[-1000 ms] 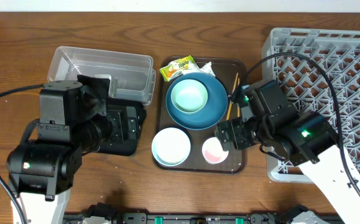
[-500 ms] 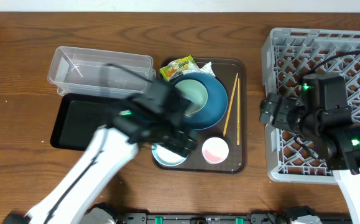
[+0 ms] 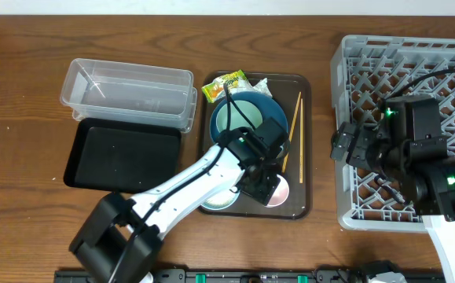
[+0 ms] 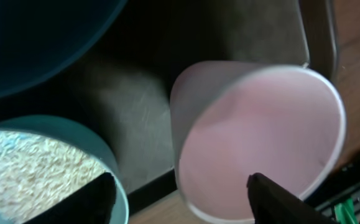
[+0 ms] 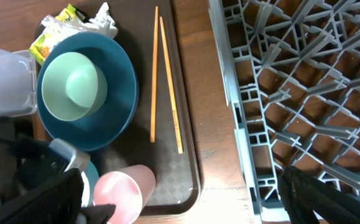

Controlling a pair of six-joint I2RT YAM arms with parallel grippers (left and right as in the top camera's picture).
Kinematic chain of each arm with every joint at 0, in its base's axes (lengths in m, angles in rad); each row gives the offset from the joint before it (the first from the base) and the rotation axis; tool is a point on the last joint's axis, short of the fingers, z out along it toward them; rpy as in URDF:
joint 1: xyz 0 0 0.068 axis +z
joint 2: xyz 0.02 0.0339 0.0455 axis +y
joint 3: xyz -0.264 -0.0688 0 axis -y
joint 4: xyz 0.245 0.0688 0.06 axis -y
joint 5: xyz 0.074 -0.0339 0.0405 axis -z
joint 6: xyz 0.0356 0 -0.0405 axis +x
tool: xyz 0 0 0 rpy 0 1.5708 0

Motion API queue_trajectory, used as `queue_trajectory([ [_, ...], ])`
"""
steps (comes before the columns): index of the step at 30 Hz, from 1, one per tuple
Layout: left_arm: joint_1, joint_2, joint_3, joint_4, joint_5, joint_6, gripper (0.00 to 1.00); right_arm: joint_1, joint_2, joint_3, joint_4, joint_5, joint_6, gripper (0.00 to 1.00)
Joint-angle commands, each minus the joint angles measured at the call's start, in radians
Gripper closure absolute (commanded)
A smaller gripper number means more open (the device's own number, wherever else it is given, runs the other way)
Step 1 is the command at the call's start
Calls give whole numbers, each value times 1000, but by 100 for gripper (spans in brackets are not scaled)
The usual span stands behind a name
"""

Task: Sort waste into correct bins and load items into the dishwasher rack
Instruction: 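Reach the left gripper to the white-pink cup on the brown tray, then grasp the cup with the left gripper and lift it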

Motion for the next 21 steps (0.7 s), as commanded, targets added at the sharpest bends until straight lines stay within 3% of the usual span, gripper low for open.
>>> queue_trajectory([
  [1,-1,14,-2,13,-18,-25,36,-9,-5,0,-4,-3,6,1],
  [9,1,-11,11,-12,-13,-25,92,-9,-5,0,-6,-4,6,1],
  [16,24,-176,21,-64,53,-24,94,-9,-5,0,-11,-3,6,1],
  [21,123,-364,21,-90,106,-28,94,-9,-5,0,-11,-3,6,1],
])
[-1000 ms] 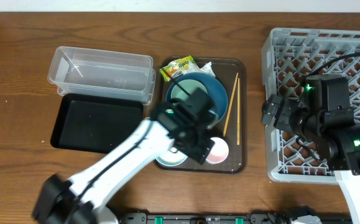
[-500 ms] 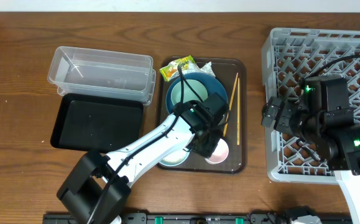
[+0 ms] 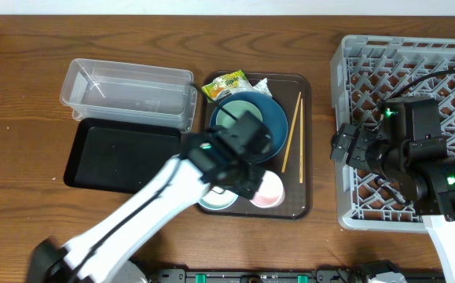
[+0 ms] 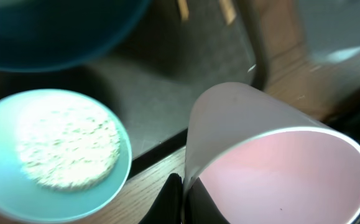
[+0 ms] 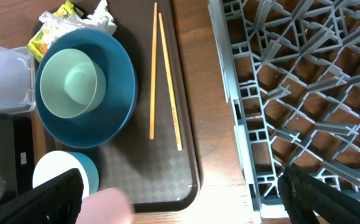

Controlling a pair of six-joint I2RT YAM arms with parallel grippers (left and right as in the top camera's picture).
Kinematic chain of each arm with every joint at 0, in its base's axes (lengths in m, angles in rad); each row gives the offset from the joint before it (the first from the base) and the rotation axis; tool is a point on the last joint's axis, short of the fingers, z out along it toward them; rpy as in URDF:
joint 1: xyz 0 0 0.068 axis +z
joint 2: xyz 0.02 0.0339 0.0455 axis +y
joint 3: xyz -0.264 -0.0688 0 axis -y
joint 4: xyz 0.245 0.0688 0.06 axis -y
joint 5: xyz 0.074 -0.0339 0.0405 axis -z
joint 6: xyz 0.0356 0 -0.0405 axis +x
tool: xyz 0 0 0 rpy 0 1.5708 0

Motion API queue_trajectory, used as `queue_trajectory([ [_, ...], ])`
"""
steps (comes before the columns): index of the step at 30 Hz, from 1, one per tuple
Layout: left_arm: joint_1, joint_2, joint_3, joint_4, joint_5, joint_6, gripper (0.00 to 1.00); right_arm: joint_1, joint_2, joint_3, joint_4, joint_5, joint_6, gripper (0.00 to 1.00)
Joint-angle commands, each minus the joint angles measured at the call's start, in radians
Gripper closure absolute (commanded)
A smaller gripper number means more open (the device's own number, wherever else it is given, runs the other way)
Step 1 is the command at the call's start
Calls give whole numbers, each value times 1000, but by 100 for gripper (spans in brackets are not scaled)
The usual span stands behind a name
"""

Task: Sort waste into correct bins and load items into the dishwasher rack
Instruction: 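Grasp the cup with the left gripper and lift it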

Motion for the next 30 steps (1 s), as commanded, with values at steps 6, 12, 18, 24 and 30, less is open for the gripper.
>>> queue_trajectory([
  [6,384,-282,21,3,488,-6,94,-9,-5,0,57,-146,-95,1],
  [12,719,-317,21,69,1051,-6,94,5,-5,0,258,-777,-416,1],
  [18,830,-307,20,69,1244,-5,93,56,-5,0,437,-1080,-474,1],
  [24,830,-308,20,68,1252,-6,92,174,-2,0,557,-1070,-452,1],
  [30,798,-313,20,61,1280,-13,92,252,19,0,671,-954,-380,1],
])
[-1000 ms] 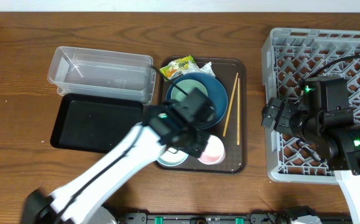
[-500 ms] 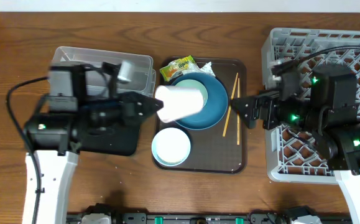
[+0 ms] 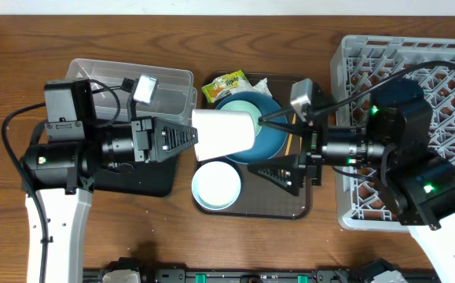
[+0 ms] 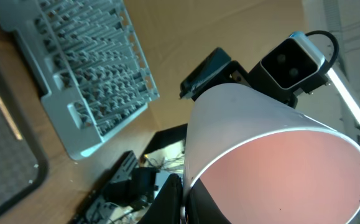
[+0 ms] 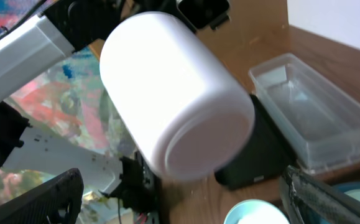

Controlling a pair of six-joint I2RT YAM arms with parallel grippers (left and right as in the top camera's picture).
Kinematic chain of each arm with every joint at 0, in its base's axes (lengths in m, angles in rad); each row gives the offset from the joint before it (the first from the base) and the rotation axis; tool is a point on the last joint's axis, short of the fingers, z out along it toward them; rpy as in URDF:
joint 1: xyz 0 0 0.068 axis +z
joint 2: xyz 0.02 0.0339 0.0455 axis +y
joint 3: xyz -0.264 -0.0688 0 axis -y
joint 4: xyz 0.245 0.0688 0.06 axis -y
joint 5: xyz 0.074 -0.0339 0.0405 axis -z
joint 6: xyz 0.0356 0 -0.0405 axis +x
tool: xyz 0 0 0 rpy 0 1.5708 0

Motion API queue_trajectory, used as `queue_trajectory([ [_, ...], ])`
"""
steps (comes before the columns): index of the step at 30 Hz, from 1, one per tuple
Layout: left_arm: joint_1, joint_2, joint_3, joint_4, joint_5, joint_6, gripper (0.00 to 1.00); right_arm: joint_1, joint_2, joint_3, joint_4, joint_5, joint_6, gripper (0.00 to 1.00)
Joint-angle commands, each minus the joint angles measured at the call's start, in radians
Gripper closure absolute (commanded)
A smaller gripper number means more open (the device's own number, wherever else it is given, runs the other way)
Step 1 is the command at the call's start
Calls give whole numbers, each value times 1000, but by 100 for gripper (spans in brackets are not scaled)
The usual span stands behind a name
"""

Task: Sort waste into correct bins and load items into the dishwasher rack
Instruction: 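Grasp the cup with the left gripper and lift it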

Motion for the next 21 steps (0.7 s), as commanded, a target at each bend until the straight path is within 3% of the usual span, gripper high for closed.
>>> queue_trajectory([
  [1,-26,-5,16,2,51,-5,92,35,17,1,50,15,25,1],
  [6,-41,-5,16,2,49,-5,92,90,39,1,143,-8,20,1],
  [8,-41,-4,16,2,49,-5,91,107,47,1,161,-9,20,5],
  [14,-41,-4,16,2,49,-5,90,126,57,1,162,-8,20,35],
  [21,-41,-3,16,10,48,-5,83,124,57,1,161,23,20,43],
])
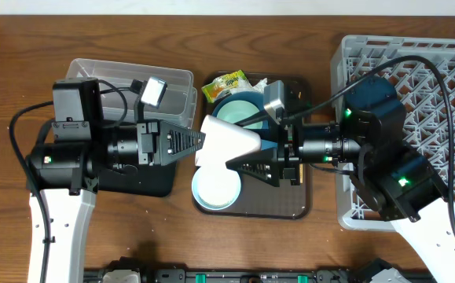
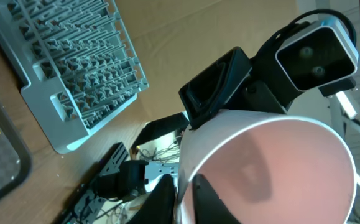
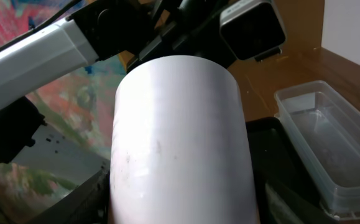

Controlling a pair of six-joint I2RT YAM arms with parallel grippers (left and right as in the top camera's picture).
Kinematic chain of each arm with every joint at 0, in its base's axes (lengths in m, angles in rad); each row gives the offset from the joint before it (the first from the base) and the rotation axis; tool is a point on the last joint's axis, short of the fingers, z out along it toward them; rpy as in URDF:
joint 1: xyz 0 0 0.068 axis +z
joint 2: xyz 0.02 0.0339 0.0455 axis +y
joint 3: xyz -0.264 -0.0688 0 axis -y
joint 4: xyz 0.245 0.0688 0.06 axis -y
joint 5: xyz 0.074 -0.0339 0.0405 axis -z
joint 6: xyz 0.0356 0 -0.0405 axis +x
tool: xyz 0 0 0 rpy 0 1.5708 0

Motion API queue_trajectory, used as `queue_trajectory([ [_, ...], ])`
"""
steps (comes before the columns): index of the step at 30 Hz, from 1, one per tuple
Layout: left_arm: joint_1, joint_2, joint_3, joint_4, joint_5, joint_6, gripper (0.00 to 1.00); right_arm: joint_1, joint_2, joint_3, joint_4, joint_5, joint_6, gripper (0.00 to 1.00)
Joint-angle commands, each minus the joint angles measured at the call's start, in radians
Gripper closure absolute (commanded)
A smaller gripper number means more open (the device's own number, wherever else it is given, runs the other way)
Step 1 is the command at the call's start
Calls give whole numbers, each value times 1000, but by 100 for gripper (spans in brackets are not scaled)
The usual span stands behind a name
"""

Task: Sort waste into correct bins and load items into the dishwasher rack
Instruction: 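Grasp the cup with the left gripper and lift it, then hand the cup from the left gripper to the right gripper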

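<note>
A pink cup (image 1: 227,145) hangs on its side above the brown tray (image 1: 302,206), with its mouth to the left. My left gripper (image 1: 203,141) is shut on its rim, one finger inside and one outside (image 2: 183,196). My right gripper (image 1: 239,145) comes in from the right. It is open, with a finger on each side of the cup's body (image 3: 180,143). On the tray are a blue bowl (image 1: 268,116) holding a green bowl, a small light-blue dish (image 1: 215,187), chopsticks (image 1: 297,108) and wrappers (image 1: 225,82).
The grey dishwasher rack (image 1: 439,63) fills the right side. At the left stand a clear plastic bin (image 1: 109,82) and a black tray bin (image 1: 105,185). Both arms cross over the middle of the table.
My right gripper has moved left. Its fingertips were just past the cup's base and now flank the cup's body. My left gripper still holds the cup by the rim in about the same place.
My left gripper stood open at the pink cup on the tray, the right arm back over the rack. Then the left was shut on the rim. Later it held the cup sideways above the tray, the right gripper facing its base. Now the right fingers flank it.
</note>
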Motion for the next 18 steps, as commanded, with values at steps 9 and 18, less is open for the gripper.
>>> queue_trajectory([
  [9,-2,-3,16,5,26,5,87,-9,2,1,-30,62,-3,12],
  [18,-2,-3,16,5,26,5,87,-21,2,1,-53,72,-3,11],
])
